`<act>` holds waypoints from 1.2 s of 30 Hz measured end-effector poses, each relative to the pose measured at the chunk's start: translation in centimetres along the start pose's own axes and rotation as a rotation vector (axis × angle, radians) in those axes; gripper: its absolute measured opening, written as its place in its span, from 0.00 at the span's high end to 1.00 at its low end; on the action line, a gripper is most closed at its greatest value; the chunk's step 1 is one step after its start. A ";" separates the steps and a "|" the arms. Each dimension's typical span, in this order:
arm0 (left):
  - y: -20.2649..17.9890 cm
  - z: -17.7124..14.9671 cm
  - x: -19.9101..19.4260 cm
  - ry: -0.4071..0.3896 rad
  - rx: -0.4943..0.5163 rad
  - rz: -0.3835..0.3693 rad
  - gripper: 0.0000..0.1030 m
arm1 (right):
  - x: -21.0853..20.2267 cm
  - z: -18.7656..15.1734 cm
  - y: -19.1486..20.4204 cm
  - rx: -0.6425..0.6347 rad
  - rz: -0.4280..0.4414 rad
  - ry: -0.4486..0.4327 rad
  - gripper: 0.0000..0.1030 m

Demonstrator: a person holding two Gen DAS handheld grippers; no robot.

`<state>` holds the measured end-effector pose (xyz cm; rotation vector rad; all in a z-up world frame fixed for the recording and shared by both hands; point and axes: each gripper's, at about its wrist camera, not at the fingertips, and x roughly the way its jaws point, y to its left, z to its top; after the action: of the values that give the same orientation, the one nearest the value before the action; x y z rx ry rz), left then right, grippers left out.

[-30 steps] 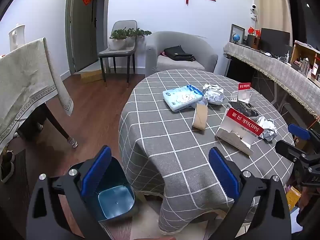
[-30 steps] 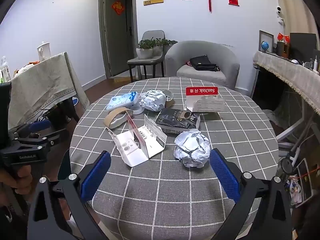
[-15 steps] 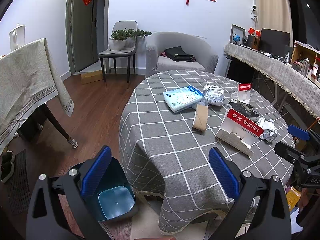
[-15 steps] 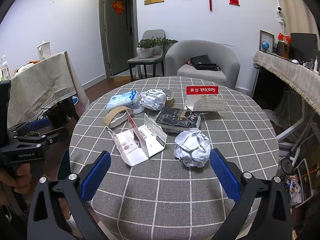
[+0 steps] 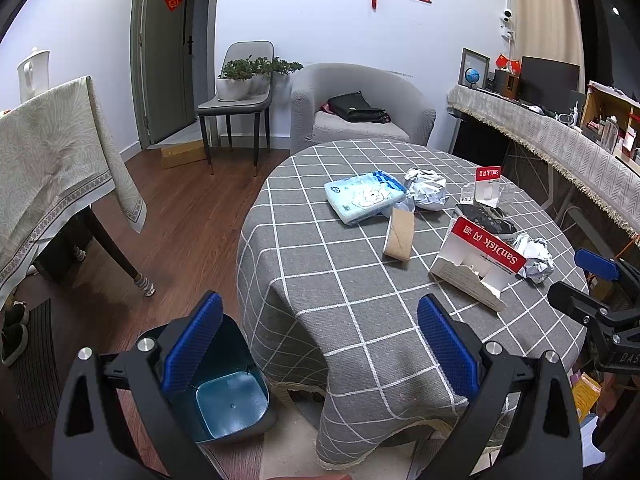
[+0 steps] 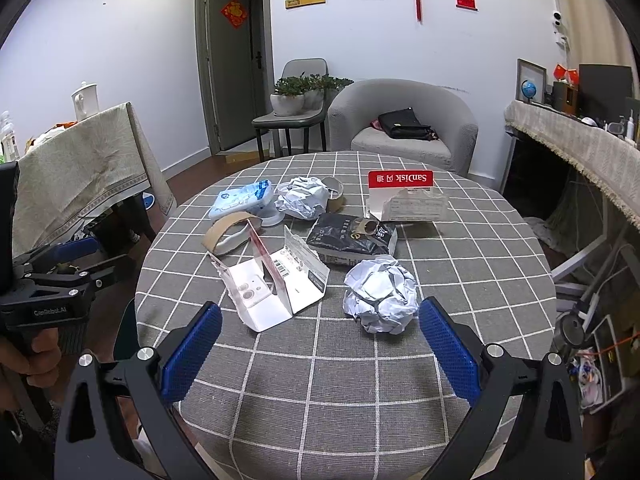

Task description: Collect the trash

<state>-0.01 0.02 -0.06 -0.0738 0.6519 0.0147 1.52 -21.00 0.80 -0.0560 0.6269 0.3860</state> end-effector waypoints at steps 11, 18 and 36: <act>-0.1 0.1 0.0 0.002 0.000 -0.001 0.03 | 0.1 0.0 -0.1 0.001 -0.002 0.004 0.03; -0.1 0.0 0.0 0.002 0.001 0.000 0.03 | 0.1 0.0 -0.1 0.000 -0.003 0.006 0.03; -0.4 0.0 0.0 0.001 0.003 0.001 0.03 | 0.3 -0.1 -0.3 0.010 -0.003 0.010 0.03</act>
<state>-0.02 -0.35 -0.07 -0.0707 0.6534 0.0142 1.82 -21.18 0.52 -0.0490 0.6381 0.3795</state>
